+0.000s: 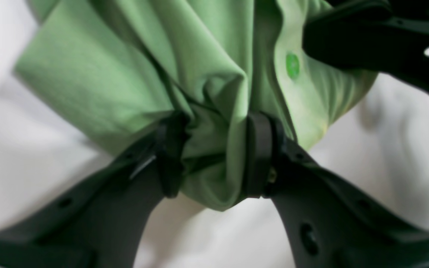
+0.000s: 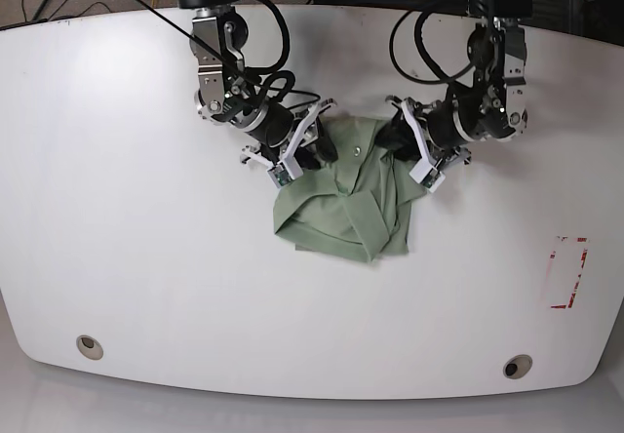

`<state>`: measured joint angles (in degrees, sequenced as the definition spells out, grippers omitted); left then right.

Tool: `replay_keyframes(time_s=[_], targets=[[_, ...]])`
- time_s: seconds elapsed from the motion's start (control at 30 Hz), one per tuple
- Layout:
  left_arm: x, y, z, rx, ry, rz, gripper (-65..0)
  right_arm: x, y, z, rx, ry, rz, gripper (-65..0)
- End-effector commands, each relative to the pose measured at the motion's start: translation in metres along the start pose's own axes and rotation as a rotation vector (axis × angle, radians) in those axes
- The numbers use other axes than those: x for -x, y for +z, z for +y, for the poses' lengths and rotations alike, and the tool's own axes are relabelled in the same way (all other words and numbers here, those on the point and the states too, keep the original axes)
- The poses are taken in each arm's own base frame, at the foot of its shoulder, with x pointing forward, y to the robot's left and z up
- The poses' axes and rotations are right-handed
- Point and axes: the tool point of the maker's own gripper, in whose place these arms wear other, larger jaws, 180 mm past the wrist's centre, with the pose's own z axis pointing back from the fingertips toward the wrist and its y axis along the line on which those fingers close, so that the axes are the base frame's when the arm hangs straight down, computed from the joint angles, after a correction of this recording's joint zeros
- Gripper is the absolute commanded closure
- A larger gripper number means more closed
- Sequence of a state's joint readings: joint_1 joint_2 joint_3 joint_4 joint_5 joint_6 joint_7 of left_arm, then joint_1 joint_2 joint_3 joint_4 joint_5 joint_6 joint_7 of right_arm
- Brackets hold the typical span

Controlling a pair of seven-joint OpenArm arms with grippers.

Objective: Layout the t-shirt on the table in an organized manner, then fold the t-shirt properly
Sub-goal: 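Press both grippers onto the collar edge to tidy the bundle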

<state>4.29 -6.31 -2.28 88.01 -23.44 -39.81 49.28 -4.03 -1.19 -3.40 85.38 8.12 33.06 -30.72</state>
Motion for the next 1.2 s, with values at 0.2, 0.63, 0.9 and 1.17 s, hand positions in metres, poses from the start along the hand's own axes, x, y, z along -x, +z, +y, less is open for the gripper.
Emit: replay_keyframes(time_s=[0.2,0.63,0.9,1.17], targets=[[0.010,0.019,-0.019,-0.008,-0.053,0.017,-23.5,-0.017,0.029,0.013,0.023,0.072,-0.032,-17.1],[-0.009,0.043,-0.023,-0.047,-0.149,-0.029,-23.5,-0.055,0.057,0.025,0.063,0.152,-0.073,-17.3],[-0.040,0.055,0.000,-0.114,-0.175,-0.097,-23.5,-0.074,0.052,0.016,0.077,0.176,-0.100,-17.3],[-0.072,0.060,0.012,-0.153,-0.162,-0.180,-23.5,-0.075,0.043,-0.013,0.113,0.138,-0.084,-16.8]])
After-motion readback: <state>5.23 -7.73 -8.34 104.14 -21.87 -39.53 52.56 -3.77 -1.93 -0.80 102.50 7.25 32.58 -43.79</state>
